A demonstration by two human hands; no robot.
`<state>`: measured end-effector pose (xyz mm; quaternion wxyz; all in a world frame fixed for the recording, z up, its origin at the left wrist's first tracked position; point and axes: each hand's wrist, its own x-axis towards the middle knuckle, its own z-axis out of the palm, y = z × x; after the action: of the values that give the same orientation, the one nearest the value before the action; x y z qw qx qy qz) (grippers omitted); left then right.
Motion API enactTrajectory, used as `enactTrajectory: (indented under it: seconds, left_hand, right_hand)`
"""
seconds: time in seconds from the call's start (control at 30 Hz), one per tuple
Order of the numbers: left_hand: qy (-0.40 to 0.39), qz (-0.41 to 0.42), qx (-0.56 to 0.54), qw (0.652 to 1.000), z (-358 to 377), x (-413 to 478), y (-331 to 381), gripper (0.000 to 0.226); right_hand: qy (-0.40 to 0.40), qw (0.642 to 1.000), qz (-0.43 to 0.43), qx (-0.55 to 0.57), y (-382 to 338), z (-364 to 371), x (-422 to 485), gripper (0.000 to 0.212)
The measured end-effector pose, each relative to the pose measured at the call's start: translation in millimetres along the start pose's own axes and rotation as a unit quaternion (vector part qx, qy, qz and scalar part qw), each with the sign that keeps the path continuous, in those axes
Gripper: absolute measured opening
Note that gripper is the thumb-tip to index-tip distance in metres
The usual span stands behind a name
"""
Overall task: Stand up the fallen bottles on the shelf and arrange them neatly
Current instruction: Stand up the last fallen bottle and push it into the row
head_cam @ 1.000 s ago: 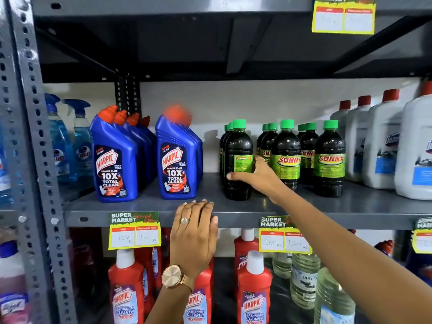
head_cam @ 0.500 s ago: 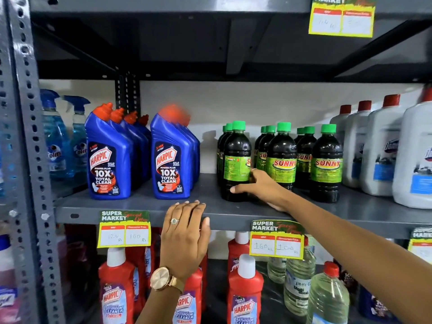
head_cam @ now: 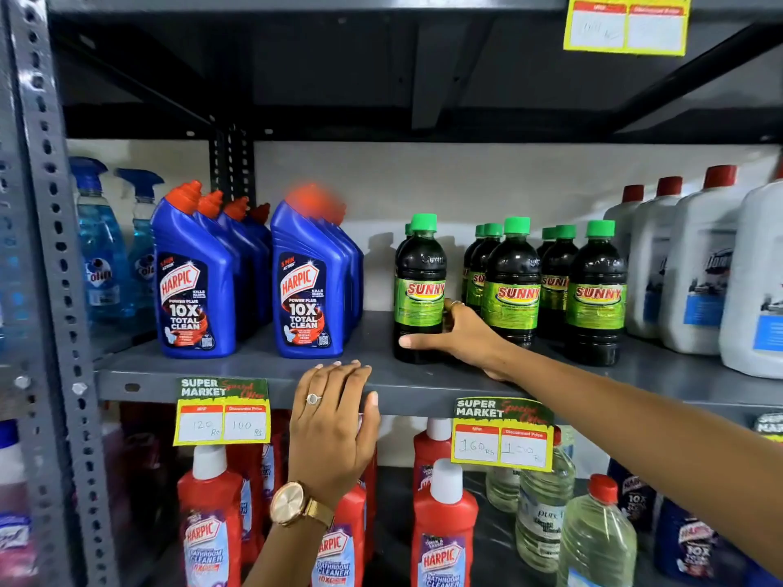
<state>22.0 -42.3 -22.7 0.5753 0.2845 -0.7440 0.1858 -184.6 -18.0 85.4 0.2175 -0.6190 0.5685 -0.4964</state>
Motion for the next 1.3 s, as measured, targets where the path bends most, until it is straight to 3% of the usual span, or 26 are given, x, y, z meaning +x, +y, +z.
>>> enactTrajectory:
  seconds: [0.2, 0.53, 0.8, 0.97, 1.07, 1.13, 1.2, 1.3]
  left_hand:
    - [-0.018, -0.004, -0.001, 1.000, -3, 1, 0, 0.035]
    - [-0.020, -0.002, -0.003, 1.000, -5, 2, 1, 0.036]
    - [-0.018, -0.001, -0.011, 1.000, -7, 2, 2, 0.036]
    - [-0.052, -0.038, -0.004, 0.998, -23, 17, 9, 0.034]
    - [-0.123, -0.066, -0.012, 0.990, -31, 42, 12, 0.036]
    - [-0.179, -0.134, -0.126, 0.967, -27, 61, 16, 0.041]
    - [-0.270, -0.209, -0.237, 0.910, -17, 84, 18, 0.084]
    - [-0.385, -0.264, -0.294, 0.834, 9, 114, 17, 0.130]
  right_hand:
    - [0.012, 0.999, 0.006, 0.032, 3, -4, 2, 0.073]
    - [0.058, 0.997, -0.023, -0.051, 2, -2, 1, 0.076]
    - [0.045, 0.997, -0.017, -0.057, 3, -6, 1, 0.075]
    - [0.000, 0.996, -0.010, -0.085, -14, -7, -19, 0.061]
    - [0.072, 0.986, -0.054, -0.144, -26, -22, -53, 0.036]
    - [0.172, 0.965, -0.072, -0.183, -25, -39, -75, 0.046]
    - [0.250, 0.941, -0.056, -0.222, -19, -57, -85, 0.048]
    - [0.241, 0.953, 0.062, -0.174, -6, -78, -80, 0.068]
